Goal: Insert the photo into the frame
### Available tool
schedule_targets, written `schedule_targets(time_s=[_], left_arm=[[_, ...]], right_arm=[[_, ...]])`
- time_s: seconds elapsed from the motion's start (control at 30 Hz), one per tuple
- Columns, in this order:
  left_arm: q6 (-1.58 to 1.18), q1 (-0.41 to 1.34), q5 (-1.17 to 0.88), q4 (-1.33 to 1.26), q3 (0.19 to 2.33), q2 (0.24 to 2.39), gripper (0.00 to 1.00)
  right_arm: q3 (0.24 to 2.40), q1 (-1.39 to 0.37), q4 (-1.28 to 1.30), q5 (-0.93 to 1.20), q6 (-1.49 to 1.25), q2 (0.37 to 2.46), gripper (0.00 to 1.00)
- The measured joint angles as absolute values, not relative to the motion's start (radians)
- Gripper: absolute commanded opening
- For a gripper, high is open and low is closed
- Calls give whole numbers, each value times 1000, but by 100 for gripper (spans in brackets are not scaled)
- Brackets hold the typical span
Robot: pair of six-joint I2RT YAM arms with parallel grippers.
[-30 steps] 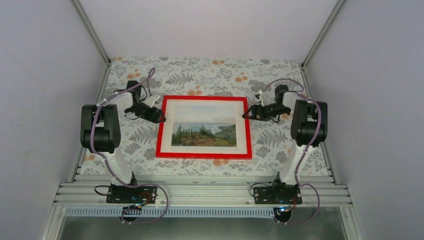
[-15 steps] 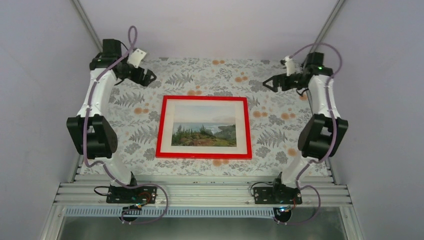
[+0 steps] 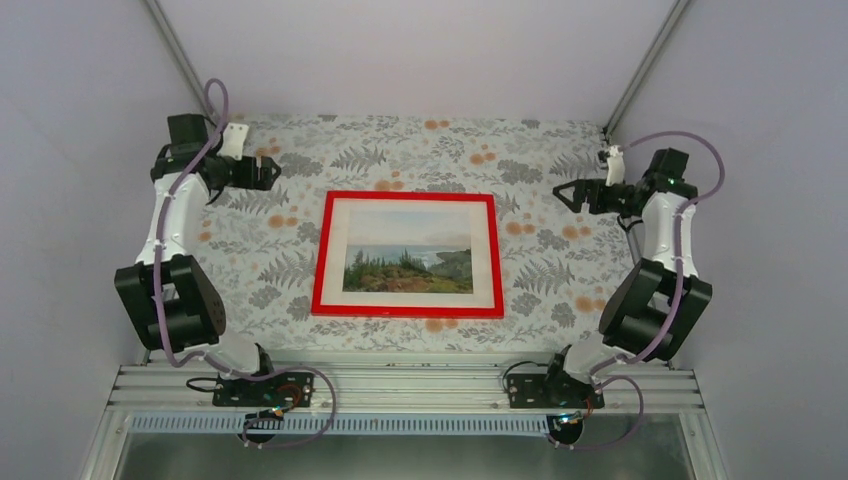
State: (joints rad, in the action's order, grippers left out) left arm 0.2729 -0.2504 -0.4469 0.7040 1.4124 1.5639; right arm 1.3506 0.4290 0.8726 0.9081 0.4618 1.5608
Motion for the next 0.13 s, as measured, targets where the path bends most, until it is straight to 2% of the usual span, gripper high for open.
schedule_targets(time_s=[0.13], left_arm=[[247, -250, -432, 680, 1332, 1563, 100]], right_arm=[[1292, 434, 850, 908, 439, 1561, 100]])
